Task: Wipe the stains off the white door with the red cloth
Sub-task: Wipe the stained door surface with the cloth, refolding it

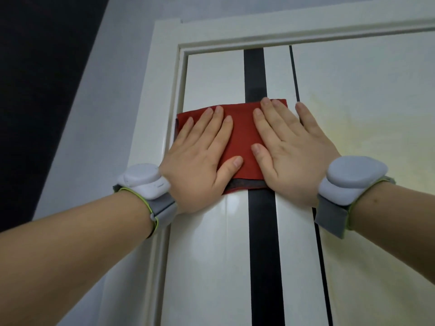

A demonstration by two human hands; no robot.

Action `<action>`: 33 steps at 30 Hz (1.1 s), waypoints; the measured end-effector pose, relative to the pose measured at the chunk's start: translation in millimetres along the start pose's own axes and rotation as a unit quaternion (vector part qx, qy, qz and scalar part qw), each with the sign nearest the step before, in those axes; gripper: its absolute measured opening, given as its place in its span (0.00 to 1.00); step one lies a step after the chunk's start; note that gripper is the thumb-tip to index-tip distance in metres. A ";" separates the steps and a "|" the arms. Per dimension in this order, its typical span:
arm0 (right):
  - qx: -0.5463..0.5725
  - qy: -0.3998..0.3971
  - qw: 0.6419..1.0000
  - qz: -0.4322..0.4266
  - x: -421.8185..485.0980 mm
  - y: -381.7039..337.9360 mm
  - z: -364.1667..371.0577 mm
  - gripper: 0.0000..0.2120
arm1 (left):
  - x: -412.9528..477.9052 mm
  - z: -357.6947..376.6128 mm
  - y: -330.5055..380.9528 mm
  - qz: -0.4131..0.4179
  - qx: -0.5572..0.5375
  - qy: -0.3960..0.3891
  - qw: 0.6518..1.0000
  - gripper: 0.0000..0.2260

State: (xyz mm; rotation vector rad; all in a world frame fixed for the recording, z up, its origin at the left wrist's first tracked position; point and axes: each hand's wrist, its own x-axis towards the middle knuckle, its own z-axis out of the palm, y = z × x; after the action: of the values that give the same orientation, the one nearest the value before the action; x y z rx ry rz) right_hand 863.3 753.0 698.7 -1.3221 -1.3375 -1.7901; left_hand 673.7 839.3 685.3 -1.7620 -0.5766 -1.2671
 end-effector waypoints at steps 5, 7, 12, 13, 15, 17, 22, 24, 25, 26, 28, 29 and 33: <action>-0.004 0.007 1.000 -0.002 -24.8 -10.6 -2.0 0.32 | -25.2 -0.1 10.1 0.001 0.003 -0.004 1.000 0.35; -0.004 0.014 1.000 -0.004 -34.5 -15.7 -2.4 0.31 | -35.9 1.4 15.1 -0.004 -0.002 -0.003 1.000 0.35; 0.005 0.024 1.000 -0.014 -57.0 -27.2 -8.9 0.29 | -57.9 4.4 23.2 0.005 -0.004 -0.006 1.000 0.34; 0.006 0.024 0.999 -0.020 -59.8 -29.0 -11.3 0.29 | -61.6 4.5 24.3 0.008 -0.002 -0.007 1.000 0.34; -0.003 0.021 0.999 -0.037 -59.9 -32.2 -17.0 0.28 | -67.8 5.4 26.7 0.013 0.002 -0.003 1.000 0.34; -0.016 0.010 0.999 -0.035 -54.3 -38.2 -24.0 0.26 | -73.3 5.9 29.4 0.010 0.006 -0.003 1.000 0.33; -0.002 0.000 1.000 0.001 -54.7 -52.6 -29.0 0.21 | -82.1 7.6 35.2 -0.003 -0.002 0.003 1.000 0.33; -0.021 -0.040 0.999 -0.015 -68.3 -54.1 -18.0 0.29 | -86.5 7.6 36.9 -0.005 -0.006 0.006 1.000 0.34; -0.013 -0.036 0.999 -0.014 -75.2 -54.2 -13.9 0.30 | -89.2 7.4 38.0 -0.003 -0.008 0.006 1.000 0.34; 0.001 -0.024 1.000 -0.008 -80.2 -53.8 -11.3 0.31 | -91.2 7.4 39.2 -0.002 -0.011 0.004 1.000 0.34; 0.025 -0.009 1.000 -0.011 -85.2 -54.6 -7.5 0.30 | -95.8 7.9 40.4 -0.003 -0.013 -0.007 1.000 0.34; 0.034 -0.007 0.999 -0.017 -85.9 -54.1 -6.9 0.30 | -97.3 7.9 40.8 -0.005 -0.015 -0.010 1.000 0.34; 0.056 0.009 0.998 -0.033 -88.3 -51.8 -7.0 0.29 | -102.2 8.0 42.7 -0.010 -0.039 -0.011 0.999 0.31</action>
State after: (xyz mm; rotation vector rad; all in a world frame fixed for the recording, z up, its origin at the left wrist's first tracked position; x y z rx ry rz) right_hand 849.9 754.0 596.9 -1.2130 -1.4654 -1.7380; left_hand 672.2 835.5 574.4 -1.8409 -0.5651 -1.2999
